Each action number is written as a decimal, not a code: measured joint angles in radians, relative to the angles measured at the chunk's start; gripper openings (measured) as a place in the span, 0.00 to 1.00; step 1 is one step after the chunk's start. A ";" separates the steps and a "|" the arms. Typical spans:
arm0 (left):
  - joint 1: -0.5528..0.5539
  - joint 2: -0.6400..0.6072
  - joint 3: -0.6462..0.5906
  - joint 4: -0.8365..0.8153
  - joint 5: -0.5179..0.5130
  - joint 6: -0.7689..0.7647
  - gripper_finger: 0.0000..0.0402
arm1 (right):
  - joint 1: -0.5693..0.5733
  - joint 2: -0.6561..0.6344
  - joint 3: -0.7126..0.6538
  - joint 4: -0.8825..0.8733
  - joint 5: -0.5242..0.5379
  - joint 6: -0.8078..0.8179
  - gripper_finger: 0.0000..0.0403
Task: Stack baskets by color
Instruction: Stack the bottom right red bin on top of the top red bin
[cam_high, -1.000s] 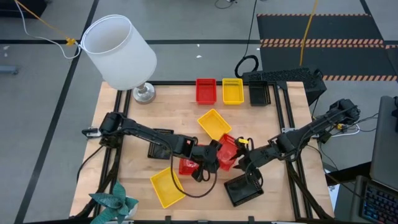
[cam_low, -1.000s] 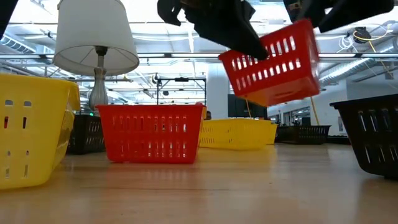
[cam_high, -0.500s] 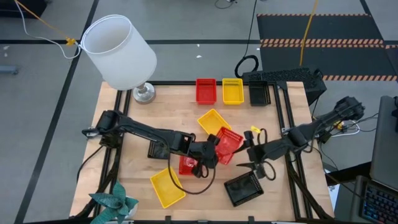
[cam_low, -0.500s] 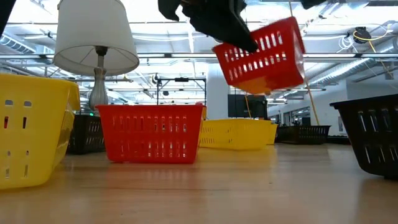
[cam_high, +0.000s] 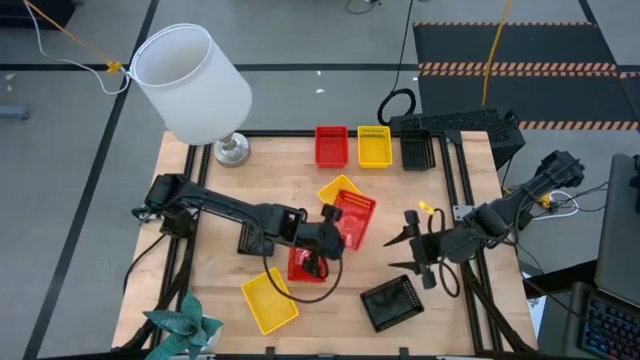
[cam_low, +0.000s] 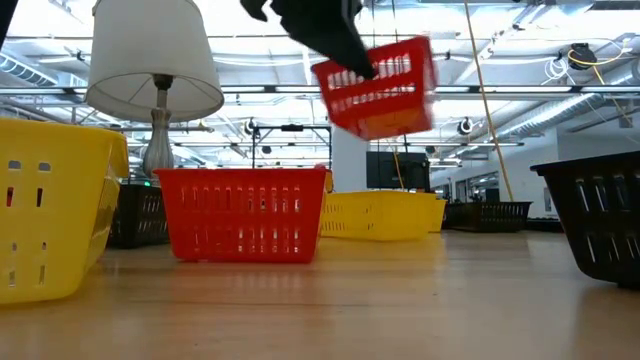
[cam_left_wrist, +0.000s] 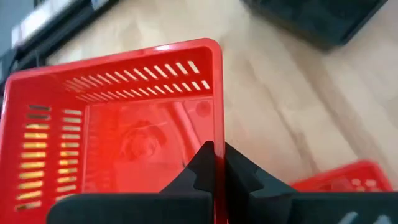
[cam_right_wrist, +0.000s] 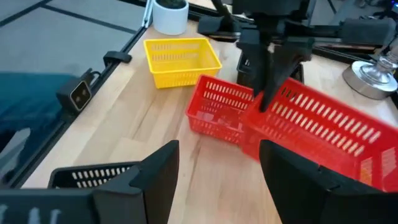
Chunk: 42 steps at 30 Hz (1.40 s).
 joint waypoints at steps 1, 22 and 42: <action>0.000 0.000 0.000 -0.014 -0.019 -0.007 0.03 | 0.001 0.000 0.000 -0.002 0.000 -0.001 0.53; 0.162 0.000 0.000 -0.149 -0.124 -0.148 0.02 | -0.045 -0.001 0.000 -0.001 0.361 -0.266 0.53; 0.345 0.000 0.000 -0.124 -0.109 -0.117 0.04 | -0.241 0.000 0.000 0.026 0.150 -0.212 0.09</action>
